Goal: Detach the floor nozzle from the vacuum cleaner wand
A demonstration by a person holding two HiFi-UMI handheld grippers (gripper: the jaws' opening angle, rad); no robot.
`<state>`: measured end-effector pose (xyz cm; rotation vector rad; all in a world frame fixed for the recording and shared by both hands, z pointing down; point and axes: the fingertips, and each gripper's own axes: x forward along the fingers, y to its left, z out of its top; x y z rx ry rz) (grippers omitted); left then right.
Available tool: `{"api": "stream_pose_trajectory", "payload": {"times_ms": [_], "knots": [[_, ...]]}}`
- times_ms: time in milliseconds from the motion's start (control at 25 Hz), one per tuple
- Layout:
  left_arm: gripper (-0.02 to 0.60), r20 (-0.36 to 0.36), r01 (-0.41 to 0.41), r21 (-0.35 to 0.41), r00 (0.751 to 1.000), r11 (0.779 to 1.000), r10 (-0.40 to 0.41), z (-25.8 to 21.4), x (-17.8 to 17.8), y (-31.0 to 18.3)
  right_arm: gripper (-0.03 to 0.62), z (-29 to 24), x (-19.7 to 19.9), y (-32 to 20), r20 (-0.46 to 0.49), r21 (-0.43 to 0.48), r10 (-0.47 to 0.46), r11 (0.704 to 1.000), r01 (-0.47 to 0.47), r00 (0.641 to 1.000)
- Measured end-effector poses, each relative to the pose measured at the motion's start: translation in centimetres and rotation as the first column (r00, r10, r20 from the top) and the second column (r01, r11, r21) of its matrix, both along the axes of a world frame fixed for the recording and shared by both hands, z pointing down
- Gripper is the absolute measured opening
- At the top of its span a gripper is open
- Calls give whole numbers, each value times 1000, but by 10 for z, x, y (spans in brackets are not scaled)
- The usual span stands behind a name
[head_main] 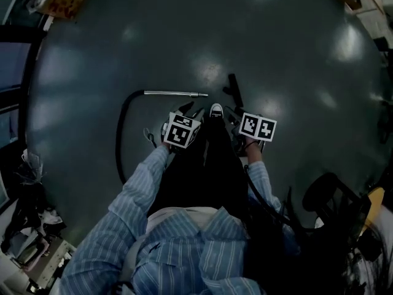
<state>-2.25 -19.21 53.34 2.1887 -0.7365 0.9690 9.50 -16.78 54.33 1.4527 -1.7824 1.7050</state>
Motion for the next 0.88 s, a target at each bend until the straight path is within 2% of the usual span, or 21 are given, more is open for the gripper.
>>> {"api": "stream_pose_trajectory", "payload": {"times_ms": [200, 320, 360, 440, 480, 760, 880], "knots": [[164, -118, 115, 28, 987, 993, -111, -51, -20, 16, 235, -44, -3, 13, -14, 52, 73, 996, -72, 997], [153, -172, 160, 27, 973, 987, -153, -65, -31, 24, 235, -64, -10, 28, 14, 76, 119, 990, -120, 993], [136, -177, 166, 31, 971, 986, -159, -67, -33, 26, 235, -68, -14, 32, 24, 82, 118, 989, -120, 993], [54, -173, 170, 48, 972, 984, -159, -69, -34, 30, 235, -72, -21, 44, 23, 86, 101, 991, -103, 995], [38, -169, 166, 57, 973, 984, -155, -70, -33, 33, 235, -72, -24, 50, 14, 84, 92, 992, -93, 996], [38, -140, 128, 49, 983, 991, -120, -77, -21, 69, 235, -83, -46, 86, -23, 69, 1, 998, 0, 1000], [37, -138, 139, 42, 982, 989, -132, -80, -13, 85, 235, -93, -47, 101, -25, 84, -44, 995, 46, 999]]}}
